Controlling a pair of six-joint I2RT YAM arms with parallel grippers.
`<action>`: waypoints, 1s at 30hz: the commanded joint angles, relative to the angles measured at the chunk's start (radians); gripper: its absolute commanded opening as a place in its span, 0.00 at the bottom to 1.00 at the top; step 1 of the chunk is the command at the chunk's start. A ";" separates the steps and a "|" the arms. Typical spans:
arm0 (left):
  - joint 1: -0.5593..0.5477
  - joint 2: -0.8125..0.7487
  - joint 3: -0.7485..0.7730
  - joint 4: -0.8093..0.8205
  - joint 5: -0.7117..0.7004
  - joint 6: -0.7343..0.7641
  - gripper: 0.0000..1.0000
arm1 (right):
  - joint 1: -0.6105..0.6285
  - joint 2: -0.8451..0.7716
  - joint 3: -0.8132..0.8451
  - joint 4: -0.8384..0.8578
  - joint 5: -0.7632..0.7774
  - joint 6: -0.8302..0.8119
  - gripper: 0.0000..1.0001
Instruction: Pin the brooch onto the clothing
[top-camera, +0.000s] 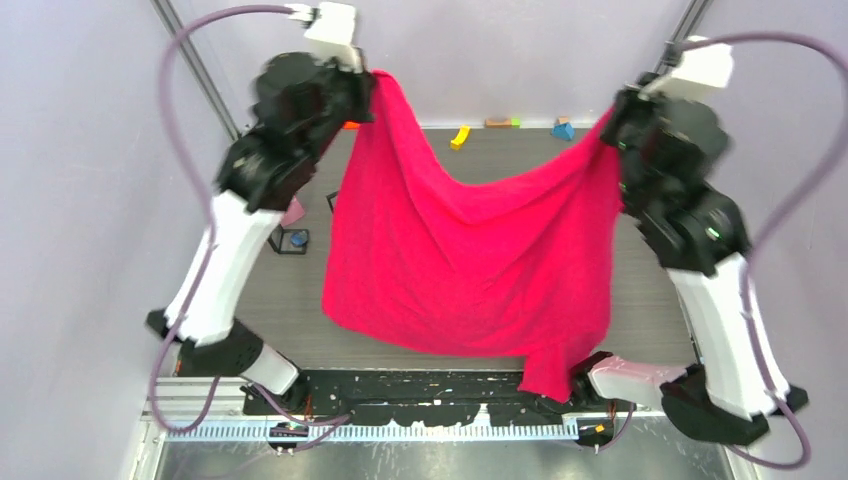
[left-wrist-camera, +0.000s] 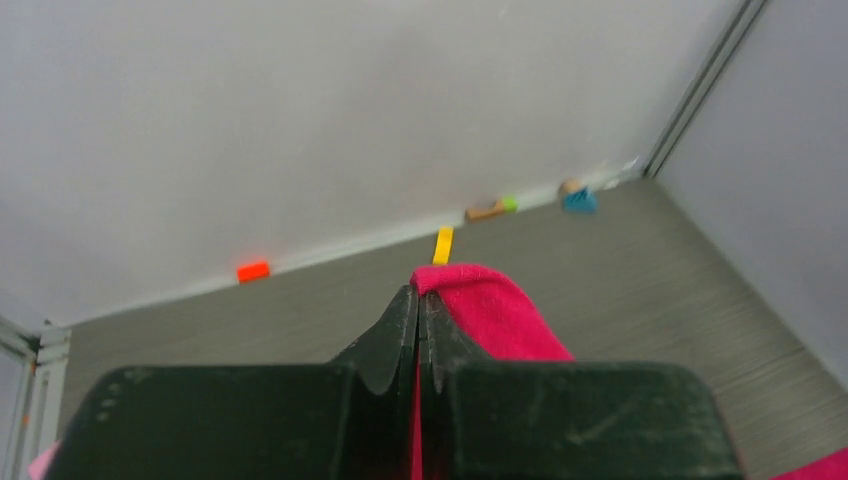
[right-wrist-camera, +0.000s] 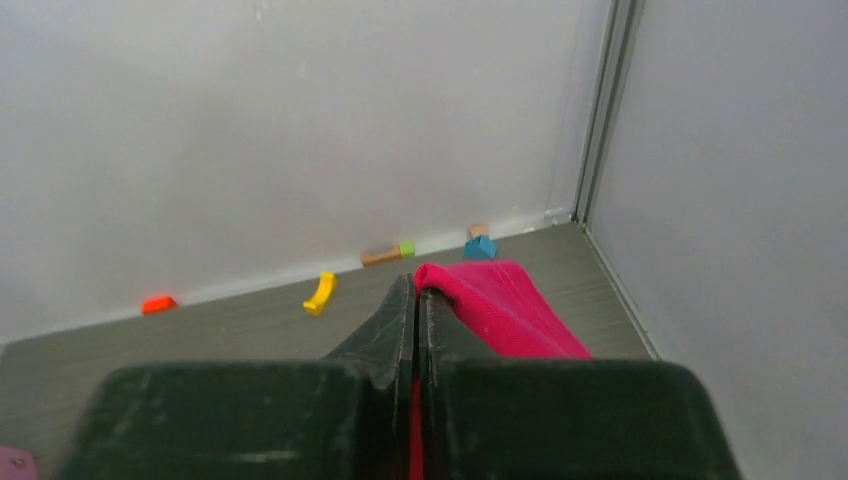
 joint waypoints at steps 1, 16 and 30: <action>0.038 0.152 0.052 0.036 -0.011 0.038 0.00 | -0.070 0.099 -0.035 0.209 -0.025 -0.003 0.01; 0.194 0.390 0.421 0.336 0.298 -0.017 0.00 | -0.379 0.587 0.771 0.072 -0.365 0.131 0.01; 0.209 -0.263 -1.020 0.450 0.550 -0.217 0.29 | -0.382 -0.561 -0.892 -0.035 -0.428 0.729 0.16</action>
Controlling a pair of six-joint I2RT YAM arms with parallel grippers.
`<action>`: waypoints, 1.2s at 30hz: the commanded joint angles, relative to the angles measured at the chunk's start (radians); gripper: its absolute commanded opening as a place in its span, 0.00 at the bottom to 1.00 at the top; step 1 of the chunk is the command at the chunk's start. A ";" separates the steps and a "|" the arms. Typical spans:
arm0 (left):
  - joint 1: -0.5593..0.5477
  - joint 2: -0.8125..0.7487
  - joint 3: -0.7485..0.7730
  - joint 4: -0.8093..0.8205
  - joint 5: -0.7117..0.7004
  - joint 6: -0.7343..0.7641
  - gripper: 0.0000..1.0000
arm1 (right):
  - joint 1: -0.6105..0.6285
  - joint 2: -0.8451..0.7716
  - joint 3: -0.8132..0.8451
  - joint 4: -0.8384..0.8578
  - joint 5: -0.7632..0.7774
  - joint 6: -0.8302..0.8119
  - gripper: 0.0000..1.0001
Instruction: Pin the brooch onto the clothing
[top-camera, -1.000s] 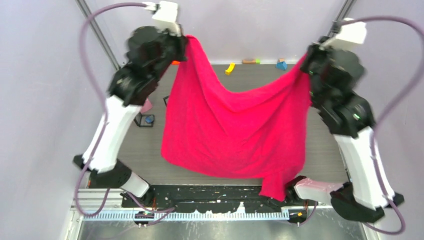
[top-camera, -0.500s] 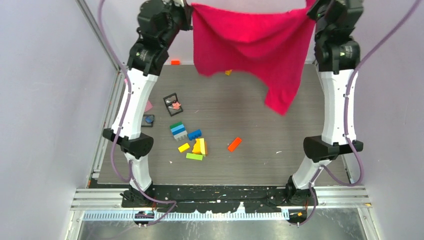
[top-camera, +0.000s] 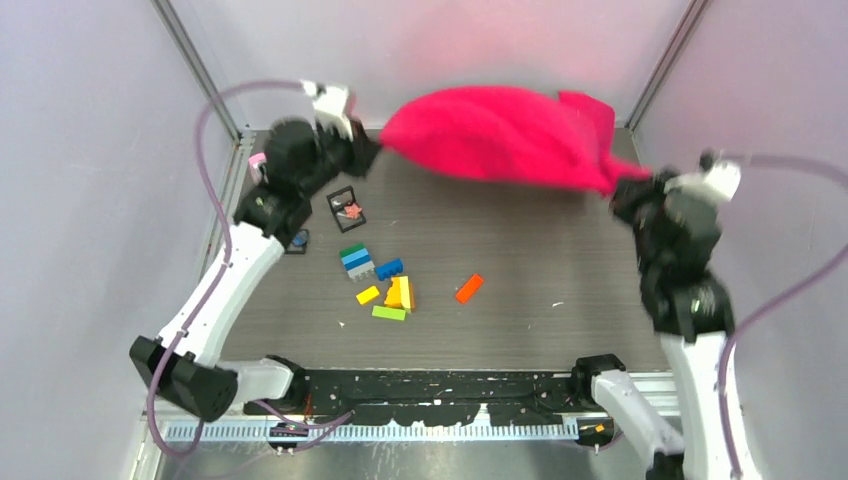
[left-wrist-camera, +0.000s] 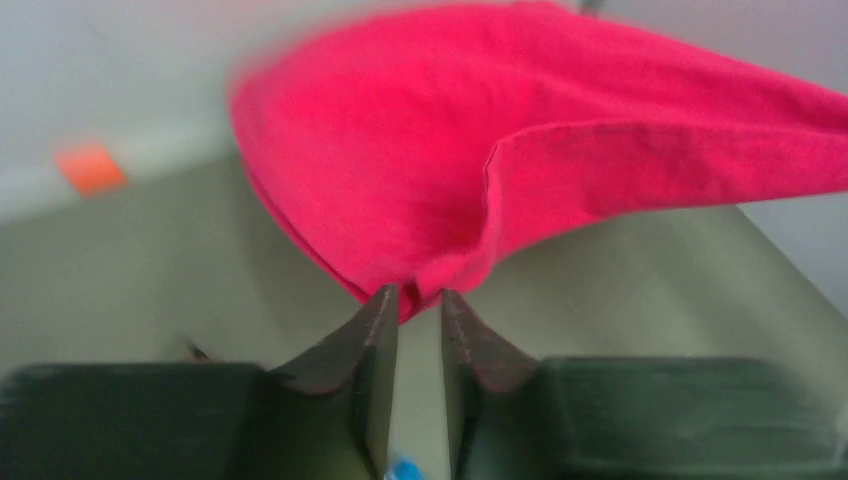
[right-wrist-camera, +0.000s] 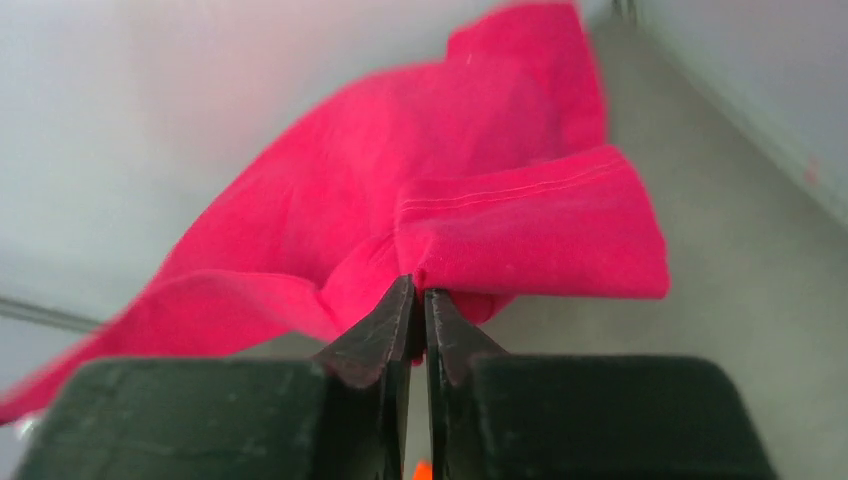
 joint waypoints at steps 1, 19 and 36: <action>-0.007 -0.153 -0.414 0.017 0.147 -0.171 0.47 | -0.001 -0.322 -0.413 -0.160 -0.099 0.402 0.24; -0.011 -0.349 -0.337 -0.415 0.135 -0.053 1.00 | -0.001 -0.319 -0.569 -0.161 -0.295 0.363 0.88; -0.008 -0.340 -0.448 -0.333 -0.156 0.009 1.00 | 0.076 0.218 -0.739 0.158 -0.317 0.341 0.71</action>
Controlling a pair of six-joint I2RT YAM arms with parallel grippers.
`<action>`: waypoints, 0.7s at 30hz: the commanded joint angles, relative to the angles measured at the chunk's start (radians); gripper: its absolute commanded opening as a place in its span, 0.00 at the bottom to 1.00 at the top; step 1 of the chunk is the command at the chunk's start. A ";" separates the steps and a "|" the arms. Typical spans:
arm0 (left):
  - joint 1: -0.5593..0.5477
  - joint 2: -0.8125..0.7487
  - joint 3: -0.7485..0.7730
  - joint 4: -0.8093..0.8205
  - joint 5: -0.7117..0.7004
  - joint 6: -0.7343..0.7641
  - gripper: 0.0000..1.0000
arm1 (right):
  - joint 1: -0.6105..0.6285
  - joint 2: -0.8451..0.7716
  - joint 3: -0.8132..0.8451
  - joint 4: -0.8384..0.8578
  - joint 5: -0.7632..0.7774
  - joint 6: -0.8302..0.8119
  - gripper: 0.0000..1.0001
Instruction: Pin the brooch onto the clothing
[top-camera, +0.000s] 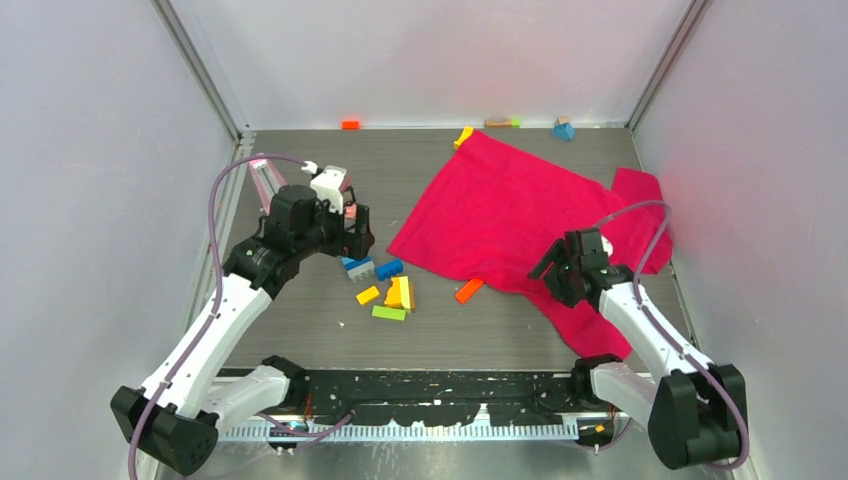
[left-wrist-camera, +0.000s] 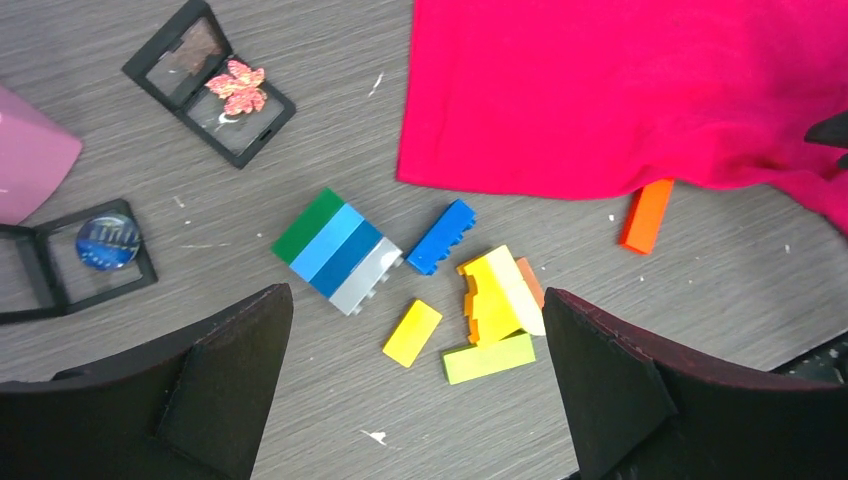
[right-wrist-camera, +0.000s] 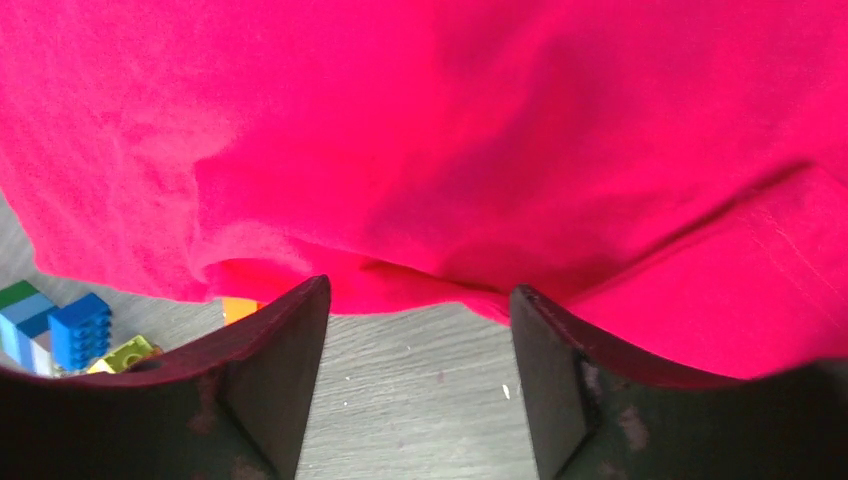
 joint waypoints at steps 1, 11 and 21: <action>0.001 -0.053 -0.011 0.034 -0.101 0.025 1.00 | 0.053 0.097 -0.012 0.194 0.018 0.008 0.67; 0.001 -0.050 -0.017 0.025 -0.126 0.025 1.00 | 0.225 0.310 0.068 0.193 0.137 0.007 0.47; 0.001 -0.056 -0.025 0.028 -0.138 0.024 1.00 | 0.515 0.266 -0.040 0.183 0.234 0.243 0.45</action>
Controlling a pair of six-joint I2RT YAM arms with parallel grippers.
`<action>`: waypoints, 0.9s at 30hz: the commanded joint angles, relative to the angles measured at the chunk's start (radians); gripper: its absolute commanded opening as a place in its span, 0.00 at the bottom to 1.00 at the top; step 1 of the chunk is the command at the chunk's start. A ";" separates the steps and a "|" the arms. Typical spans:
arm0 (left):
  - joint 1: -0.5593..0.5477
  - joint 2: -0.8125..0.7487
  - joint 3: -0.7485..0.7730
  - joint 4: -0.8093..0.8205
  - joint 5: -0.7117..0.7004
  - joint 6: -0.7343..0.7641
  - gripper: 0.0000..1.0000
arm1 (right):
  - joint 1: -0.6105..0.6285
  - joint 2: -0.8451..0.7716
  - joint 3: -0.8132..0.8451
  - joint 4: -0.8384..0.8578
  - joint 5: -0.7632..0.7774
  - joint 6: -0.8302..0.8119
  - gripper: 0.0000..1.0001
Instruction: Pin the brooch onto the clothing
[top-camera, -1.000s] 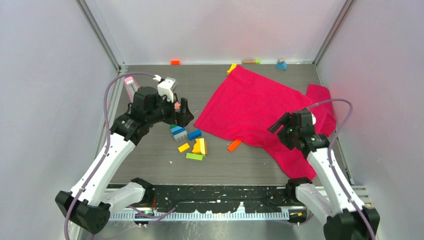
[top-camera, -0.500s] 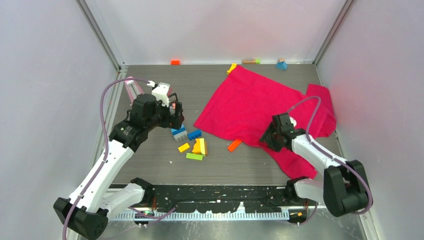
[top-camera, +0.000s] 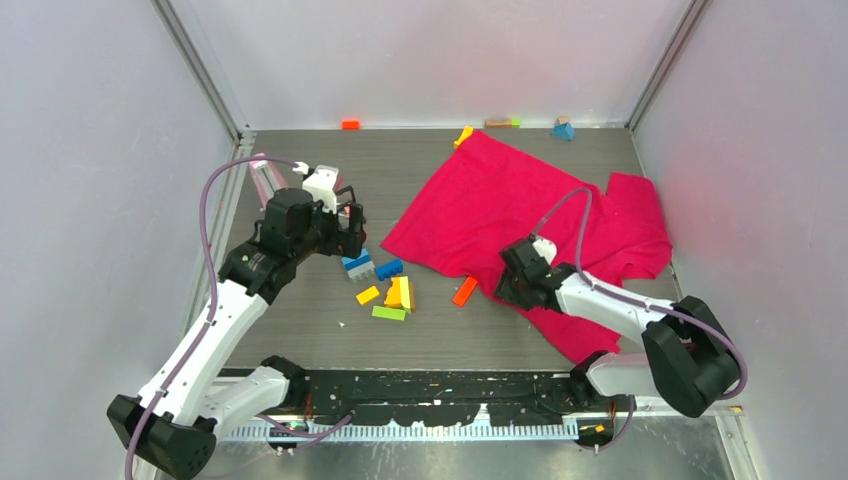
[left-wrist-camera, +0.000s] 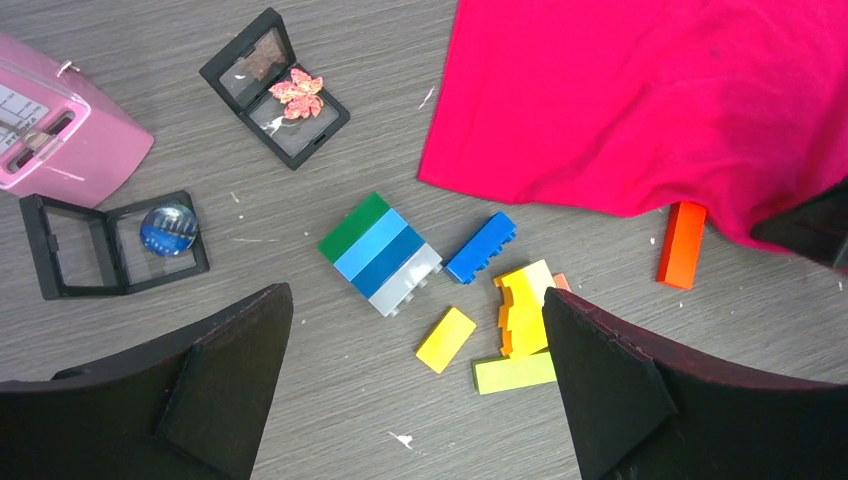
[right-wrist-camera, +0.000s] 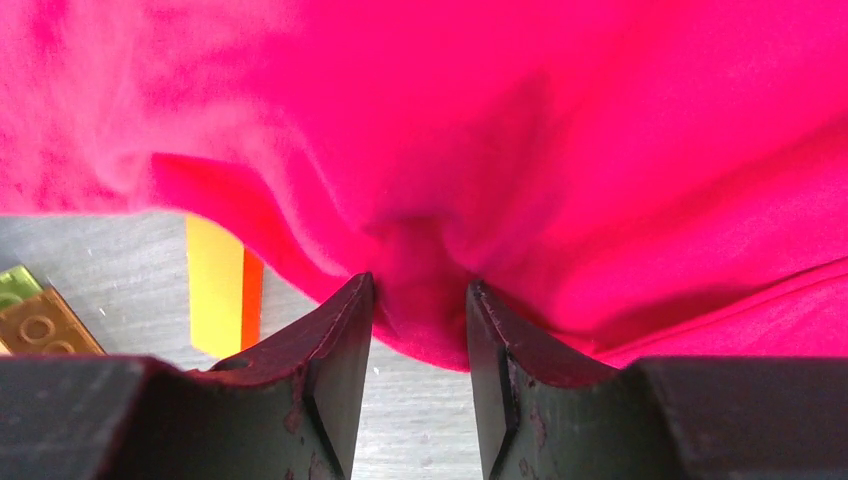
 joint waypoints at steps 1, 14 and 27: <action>0.001 -0.014 -0.009 0.027 -0.024 0.014 1.00 | 0.114 -0.041 -0.068 -0.008 0.059 0.158 0.45; 0.001 -0.002 -0.005 0.014 -0.045 0.016 1.00 | 0.267 -0.129 0.033 -0.071 0.128 0.209 0.50; 0.001 -0.001 -0.014 0.019 -0.042 0.011 1.00 | 0.164 -0.291 0.083 -0.380 0.316 0.158 0.85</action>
